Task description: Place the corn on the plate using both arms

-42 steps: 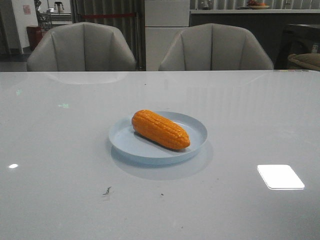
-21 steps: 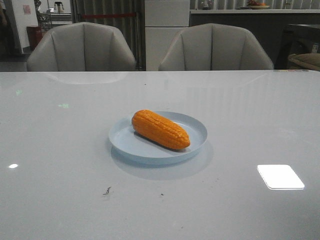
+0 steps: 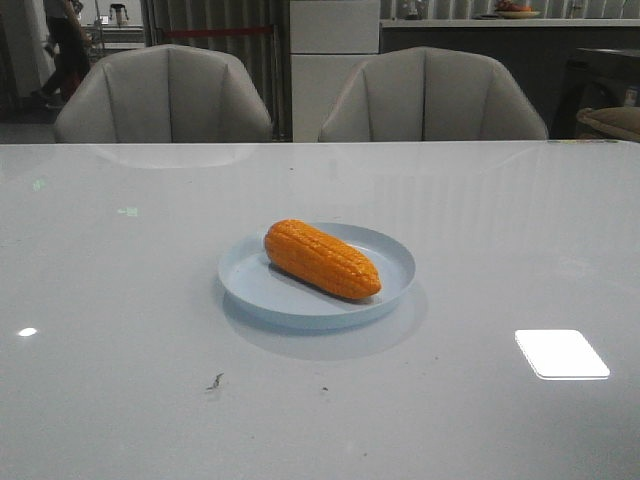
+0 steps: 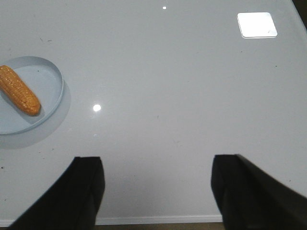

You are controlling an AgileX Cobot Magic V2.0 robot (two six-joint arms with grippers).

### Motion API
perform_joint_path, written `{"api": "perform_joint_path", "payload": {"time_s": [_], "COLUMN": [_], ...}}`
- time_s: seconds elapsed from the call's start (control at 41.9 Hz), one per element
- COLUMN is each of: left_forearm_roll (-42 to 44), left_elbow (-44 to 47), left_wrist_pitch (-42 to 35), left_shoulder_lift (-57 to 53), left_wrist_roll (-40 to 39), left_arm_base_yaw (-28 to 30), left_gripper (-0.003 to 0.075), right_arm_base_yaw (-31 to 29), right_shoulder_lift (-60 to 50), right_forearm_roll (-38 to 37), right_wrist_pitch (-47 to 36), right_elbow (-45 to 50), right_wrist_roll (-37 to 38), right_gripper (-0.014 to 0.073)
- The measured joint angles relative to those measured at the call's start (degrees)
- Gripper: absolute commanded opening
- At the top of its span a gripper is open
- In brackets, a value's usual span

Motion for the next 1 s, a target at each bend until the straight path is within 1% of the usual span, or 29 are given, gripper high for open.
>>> {"api": "perform_joint_path", "payload": {"time_s": [0.072,0.143,0.286,0.405,0.548,0.668,0.834,0.882,1.001], "left_forearm_roll": [-0.82,-2.5,-4.58,-5.96,-7.07,-7.17,-7.17,-7.17,-7.59], "left_elbow": [2.81,6.3,14.92,21.77,29.38,35.12,43.19,43.88,43.88], "left_wrist_pitch": [-3.32,-7.37,-17.17,-24.03,-29.72,-31.87,-32.19,-29.89,-28.57], "left_shoulder_lift": [-2.17,-5.11,-12.37,-18.49,-26.24,-33.16,-44.91,-47.59,-48.43], "left_wrist_roll": [0.31,2.2,5.29,5.89,5.98,6.03,6.03,6.03,6.11], "left_arm_base_yaw": [0.0,0.0,0.0,1.69,4.58,5.22,5.26,5.26,5.26], "left_gripper": [0.009,0.009,0.009,0.009,0.009,0.009,0.009,0.009,0.009], "right_arm_base_yaw": [0.0,0.0,0.0,0.0,0.0,0.0,0.0,0.0,0.0], "right_shoulder_lift": [0.0,0.0,0.0,0.0,0.0,0.0,0.0,0.0,0.0], "right_forearm_roll": [0.0,0.0,0.0,0.0,0.0,0.0,0.0,0.0,0.0], "right_wrist_pitch": [0.0,0.0,0.0,0.0,0.0,0.0,0.0,0.0,0.0], "right_elbow": [0.0,0.0,0.0,0.0,0.0,0.0,0.0,0.0,0.0], "right_wrist_roll": [0.0,0.0,0.0,0.0,0.0,0.0,0.0,0.0,0.0], "right_gripper": [0.0573,0.0573,0.0573,0.0573,0.0573,0.0573,0.0573,0.0573,0.0573]}}
